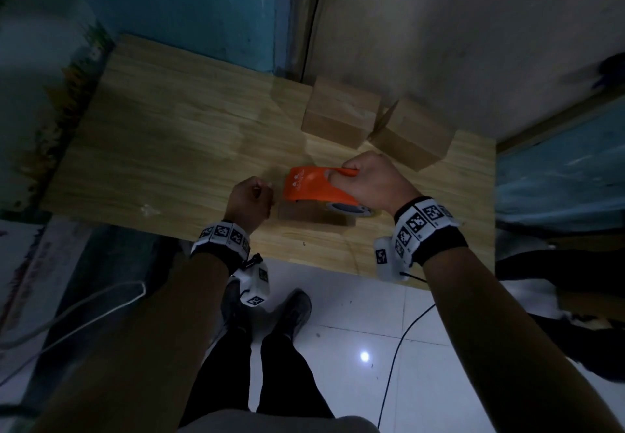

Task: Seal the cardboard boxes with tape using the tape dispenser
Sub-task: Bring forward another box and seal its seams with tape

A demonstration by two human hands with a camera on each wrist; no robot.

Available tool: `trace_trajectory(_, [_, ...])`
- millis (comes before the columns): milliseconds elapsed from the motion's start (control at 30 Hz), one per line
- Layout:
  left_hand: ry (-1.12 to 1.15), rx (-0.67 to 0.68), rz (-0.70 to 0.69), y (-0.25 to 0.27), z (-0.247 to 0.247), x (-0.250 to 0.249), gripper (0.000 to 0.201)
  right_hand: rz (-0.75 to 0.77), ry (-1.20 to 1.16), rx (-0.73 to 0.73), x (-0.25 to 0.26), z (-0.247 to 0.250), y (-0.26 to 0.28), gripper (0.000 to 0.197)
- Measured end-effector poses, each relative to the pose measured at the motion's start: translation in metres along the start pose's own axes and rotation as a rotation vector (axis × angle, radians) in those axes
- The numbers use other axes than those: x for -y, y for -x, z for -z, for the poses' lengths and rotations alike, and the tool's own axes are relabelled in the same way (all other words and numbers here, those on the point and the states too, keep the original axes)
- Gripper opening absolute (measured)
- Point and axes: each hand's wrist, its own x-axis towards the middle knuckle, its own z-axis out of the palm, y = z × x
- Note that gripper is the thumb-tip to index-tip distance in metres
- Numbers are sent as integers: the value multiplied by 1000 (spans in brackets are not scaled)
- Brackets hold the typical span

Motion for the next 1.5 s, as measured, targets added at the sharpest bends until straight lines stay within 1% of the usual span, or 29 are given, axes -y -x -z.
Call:
trace_trajectory(200, [-24,29,34,4,-10,-3,23,-2,-19,-4,0,0,0,52])
trace_trajectory(333, [-94,93,33,1,-7,-1,23,-11,-20,-10,1,-3,-1,53])
trace_trajectory(433, [-171,63,11,5,-13,-5,18,-3,-8,-6,4,-4,-4,55])
trace_trajectory(533, [-216,31,10,7,-16,-4,20,3,-19,-19,3,-5,-4,56])
trace_trajectory(600, [-191,27,18,8,-13,-2,22,5,-37,-29,1,-6,-2,56])
trace_trajectory(733, [15,-14,70,12,-2,-3,24,10,-56,-45,-3,-6,0,55])
trace_trajectory(800, [77,-34,78,14,4,-5,24,10,-61,-51,-3,-6,-1,54])
trace_trajectory(900, [58,-56,30,18,9,-10,22,12,-52,-46,-3,-6,-1,54])
trace_trajectory(1033, [-135,-130,-95,16,9,-10,18,0,-73,-51,-7,-6,0,54])
trace_trajectory(1100, [-217,-163,-120,13,12,-11,17,-2,-99,-53,-8,-6,0,53])
trace_trajectory(1200, [-218,-122,-38,13,7,-4,20,-2,-109,-56,-9,-5,0,52])
trace_trajectory(1267, [-257,-93,-2,17,0,4,21,-9,-101,-44,-7,-5,-1,52])
trace_trajectory(1367, [-293,-73,15,17,-10,12,22,-2,-82,-46,-6,-7,-1,51])
trace_trajectory(1500, [-275,-61,41,17,-15,8,17,6,-74,-46,-5,-8,-2,52])
